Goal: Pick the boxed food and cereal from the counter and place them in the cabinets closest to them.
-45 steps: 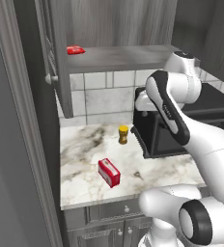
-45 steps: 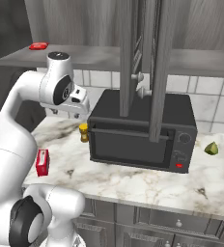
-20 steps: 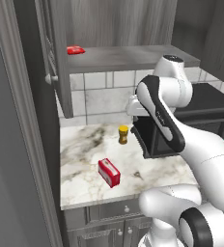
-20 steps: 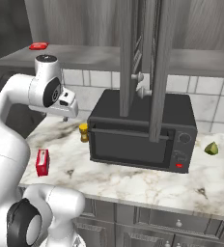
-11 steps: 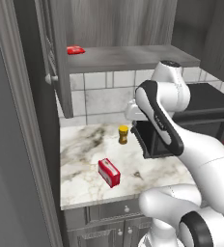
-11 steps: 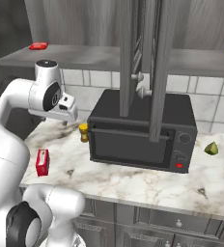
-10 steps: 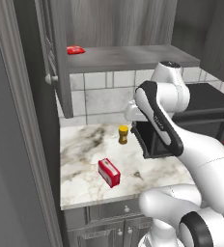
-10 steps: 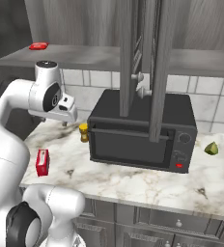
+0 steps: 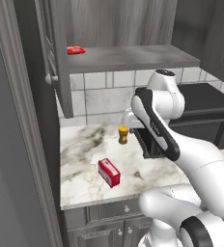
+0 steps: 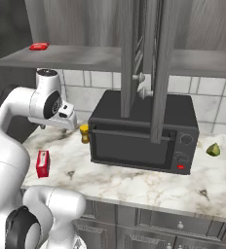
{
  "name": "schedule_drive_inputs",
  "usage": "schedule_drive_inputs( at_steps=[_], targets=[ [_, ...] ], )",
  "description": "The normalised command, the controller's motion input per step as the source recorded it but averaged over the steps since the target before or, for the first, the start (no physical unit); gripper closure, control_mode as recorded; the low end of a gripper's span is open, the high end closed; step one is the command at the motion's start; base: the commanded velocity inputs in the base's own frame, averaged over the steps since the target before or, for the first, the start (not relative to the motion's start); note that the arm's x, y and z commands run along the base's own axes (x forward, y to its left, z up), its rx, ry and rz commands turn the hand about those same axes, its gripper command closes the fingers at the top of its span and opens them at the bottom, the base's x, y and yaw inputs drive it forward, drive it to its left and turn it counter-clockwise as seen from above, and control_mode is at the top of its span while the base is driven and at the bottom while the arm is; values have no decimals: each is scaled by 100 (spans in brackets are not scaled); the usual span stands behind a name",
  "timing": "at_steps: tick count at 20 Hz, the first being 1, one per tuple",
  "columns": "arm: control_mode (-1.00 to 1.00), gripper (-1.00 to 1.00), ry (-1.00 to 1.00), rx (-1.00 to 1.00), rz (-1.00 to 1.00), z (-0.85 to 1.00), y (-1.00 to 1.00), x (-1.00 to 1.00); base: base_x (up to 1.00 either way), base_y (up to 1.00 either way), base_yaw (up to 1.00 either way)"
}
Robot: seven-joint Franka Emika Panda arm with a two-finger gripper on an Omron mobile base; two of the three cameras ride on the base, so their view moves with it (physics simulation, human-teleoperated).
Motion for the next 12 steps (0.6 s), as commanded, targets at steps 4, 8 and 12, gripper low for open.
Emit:
schedule_drive_inputs(
  at_steps=[4,8,12],
  targets=[
    [-100,-100,0,0,2,-27,12,0,0,0,0],
    [-100,-100,0,0,3,-29,14,0,0,0,0],
    [-100,-100,0,0,3,-31,17,0,0,0,0]
  ],
)
